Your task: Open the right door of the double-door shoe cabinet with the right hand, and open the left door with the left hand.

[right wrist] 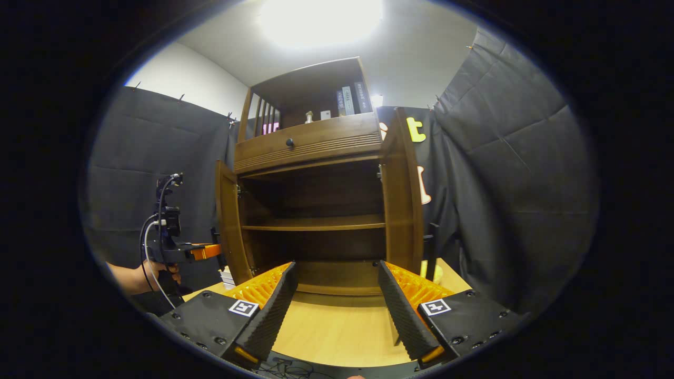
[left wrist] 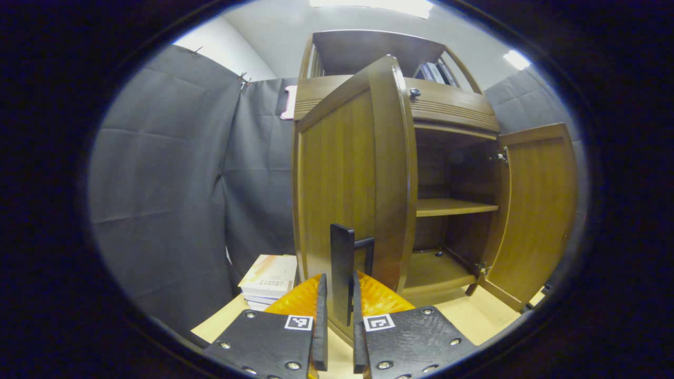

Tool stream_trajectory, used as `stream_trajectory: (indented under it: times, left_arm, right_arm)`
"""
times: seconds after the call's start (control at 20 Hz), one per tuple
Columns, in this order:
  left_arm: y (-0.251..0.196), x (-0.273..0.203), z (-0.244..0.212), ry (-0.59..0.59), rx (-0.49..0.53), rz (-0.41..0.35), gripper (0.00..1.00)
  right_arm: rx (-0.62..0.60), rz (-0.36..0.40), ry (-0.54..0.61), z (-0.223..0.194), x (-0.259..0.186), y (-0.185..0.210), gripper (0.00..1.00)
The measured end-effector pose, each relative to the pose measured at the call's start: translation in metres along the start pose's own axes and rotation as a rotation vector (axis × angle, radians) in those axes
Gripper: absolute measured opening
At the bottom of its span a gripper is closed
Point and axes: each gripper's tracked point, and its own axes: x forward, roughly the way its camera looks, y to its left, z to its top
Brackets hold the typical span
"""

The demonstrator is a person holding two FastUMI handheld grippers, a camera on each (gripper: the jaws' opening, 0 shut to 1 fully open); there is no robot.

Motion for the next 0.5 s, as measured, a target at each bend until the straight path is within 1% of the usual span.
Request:
stream_trajectory:
  times: [0.05, 0.1, 0.15, 0.3, 0.35, 0.4, 0.45, 0.5]
  left_arm:
    - [0.001, -0.001, 0.0, -0.005, 0.016, 0.01, 0.2]
    - [0.002, -0.001, 0.002, -0.012, 0.037, 0.016, 0.2]
    - [0.0, -0.002, 0.003, -0.016, 0.046, 0.023, 0.19]
    - [0.002, -0.004, 0.005, -0.015, 0.042, 0.052, 0.19]
    - [0.0, -0.006, 0.006, -0.02, 0.042, 0.055, 0.19]
    - [0.0, -0.008, 0.008, -0.031, 0.045, 0.063, 0.18]
    - [0.001, -0.012, 0.011, -0.046, 0.055, 0.07, 0.17]
    - [0.0, -0.013, 0.017, -0.057, 0.053, 0.077, 0.17]
  right_arm:
    - [-0.013, -0.004, 0.004, -0.001, 0.002, 0.005, 0.92]
    - [-0.021, 0.0, 0.004, -0.002, 0.002, 0.011, 0.96]
    - [-0.024, 0.009, 0.004, -0.002, 0.004, 0.019, 0.92]
    - [-0.033, 0.019, 0.015, -0.003, 0.011, 0.036, 0.92]
    - [-0.033, 0.023, 0.013, -0.002, 0.014, 0.041, 0.96]
    - [-0.036, 0.027, 0.013, -0.001, 0.017, 0.047, 0.96]
    - [-0.04, 0.028, 0.013, 0.0, 0.02, 0.052, 0.92]
    - [-0.043, 0.029, 0.01, 0.002, 0.024, 0.056, 0.92]
